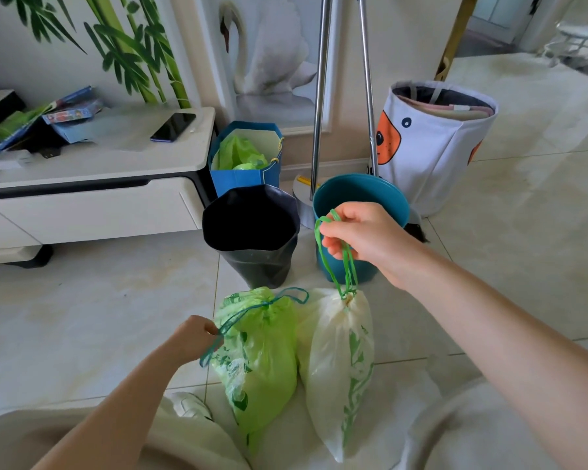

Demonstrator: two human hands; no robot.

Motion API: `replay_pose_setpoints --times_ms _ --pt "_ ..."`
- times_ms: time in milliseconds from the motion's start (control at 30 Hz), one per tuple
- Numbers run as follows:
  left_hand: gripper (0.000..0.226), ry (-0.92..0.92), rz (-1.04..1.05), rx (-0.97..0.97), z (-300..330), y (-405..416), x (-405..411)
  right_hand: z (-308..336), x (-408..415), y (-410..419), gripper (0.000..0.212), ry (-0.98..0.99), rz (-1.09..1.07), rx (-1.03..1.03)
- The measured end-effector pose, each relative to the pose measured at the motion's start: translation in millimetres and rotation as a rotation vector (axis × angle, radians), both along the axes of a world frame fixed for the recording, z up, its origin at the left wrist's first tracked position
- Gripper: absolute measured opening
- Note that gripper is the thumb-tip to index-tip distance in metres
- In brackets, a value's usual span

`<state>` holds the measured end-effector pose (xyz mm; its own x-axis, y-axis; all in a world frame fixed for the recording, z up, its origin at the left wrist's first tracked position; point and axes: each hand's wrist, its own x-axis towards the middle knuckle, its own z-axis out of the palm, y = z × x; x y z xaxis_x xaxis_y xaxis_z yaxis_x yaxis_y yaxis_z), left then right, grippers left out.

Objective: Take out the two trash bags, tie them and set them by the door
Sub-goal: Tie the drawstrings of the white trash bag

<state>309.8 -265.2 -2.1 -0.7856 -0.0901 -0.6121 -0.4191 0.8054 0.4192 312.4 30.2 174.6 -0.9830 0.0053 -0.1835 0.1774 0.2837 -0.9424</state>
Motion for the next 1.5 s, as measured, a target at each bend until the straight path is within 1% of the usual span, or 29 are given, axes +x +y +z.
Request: replay_pose_setpoints --times_ms 67,100,133,200,267,333,400,433,500,533,567,633,667,733,767,833,900,1000,1100,1167,1233,1300,1333,1400,1500 --pt "0.009 -0.067 0.221 0.070 18.0 -2.7 -4.8 1.2 0.1 1.0 0.007 -0.001 0.003 0.004" --pt "0.010 -0.105 0.325 0.135 28.6 -3.4 -7.8 1.5 0.5 1.7 0.007 -0.002 0.004 0.004" --pt "0.011 -0.126 0.396 0.233 40.7 -3.1 -10.9 1.7 0.9 2.6 0.007 -0.003 0.005 0.003" --pt "0.013 -0.108 0.480 0.445 66.4 4.4 -17.6 2.3 2.3 4.7 0.009 -0.003 0.005 0.001" --pt "0.014 -0.062 0.522 0.644 87.4 22.7 -24.1 2.6 4.1 7.6 0.010 -0.002 -0.007 -0.007" --pt "0.010 -0.022 0.493 0.816 98.7 48.7 -28.6 2.7 6.0 11.5 0.009 -0.007 -0.021 -0.025" --pt "0.008 0.019 0.417 0.921 101.0 79.0 -29.1 2.8 8.6 16.1 0.008 -0.012 -0.027 -0.036" --pt "0.013 0.058 0.387 0.941 99.1 94.4 -29.0 2.7 9.9 18.9 0.009 -0.012 -0.029 -0.036" --pt "0.028 0.173 0.326 0.876 85.7 118.9 -33.3 3.0 12.3 24.8 0.011 -0.010 -0.037 -0.039" --pt "0.037 0.239 0.266 0.792 75.2 127.2 -37.6 3.1 13.0 27.9 0.011 -0.009 -0.042 -0.045" --pt "0.045 0.298 0.168 0.671 63.2 133.3 -42.9 3.2 13.7 31.3 0.009 -0.007 -0.047 -0.048" --pt "0.054 0.343 -0.079 0.335 40.6 140.1 -51.4 3.4 14.4 37.8 0.006 -0.002 -0.055 -0.040" --pt "0.056 0.315 -0.161 0.183 32.8 141.5 -53.4 3.2 14.3 40.9 0.005 0.000 -0.059 -0.034" --pt "0.058 0.248 -0.258 -0.016 20.8 142.7 -56.1 3.0 13.5 46.6 0.005 -0.003 -0.070 -0.035" --pt "0.056 0.245 -0.298 -0.087 18.3 144.0 -56.8 3.0 13.1 49.3 0.005 -0.007 -0.076 -0.040" --pt "0.045 0.263 -0.377 -0.179 17.1 145.5 -58.7 3.2 11.8 53.3 0.005 -0.008 -0.078 -0.039" --pt "0.028 0.265 -0.432 -0.195 22.5 147.0 -57.8 4.0 10.1 55.5 0.005 0.001 -0.072 -0.033" --pt "0.008 0.269 -0.405 -0.140 33.4 147.5 -55.3 4.4 7.7 56.3 0.004 0.016 -0.070 -0.030" --pt "0.013 0.218 -0.351 -0.017 49.8 146.5 -49.2 4.2 6.6 55.6 0.006 0.029 -0.041 0.018" --pt "0.011 0.187 -0.379 0.041 62.9 145.9 -42.6 1.8 5.1 56.9 0.012 0.045 -0.032 0.096" --pt "0.013 0.150 -0.384 0.087 74.8 143.7 -35.6 -1.3 3.9 59.2 0.019 0.082 -0.022 0.231" --pt "0.019 0.092 -0.360 0.143 88.2 141.3 -28.8 -3.0 6.2 60.9 0.022 0.130 -0.010 0.387" --pt "0.022 0.074 -0.344 0.156 95.4 140.4 -25.3 -3.2 8.9 62.0 0.022 0.138 -0.014 0.433" --pt "0.026 0.074 -0.308 0.160 112.0 140.2 -18.9 -3.3 16.1 65.0 0.022 0.120 -0.030 0.452" --pt "0.028 0.087 -0.272 0.183 141.6 140.3 -10.5 -3.7 28.0 72.1 0.016 0.046 -0.058 0.317"
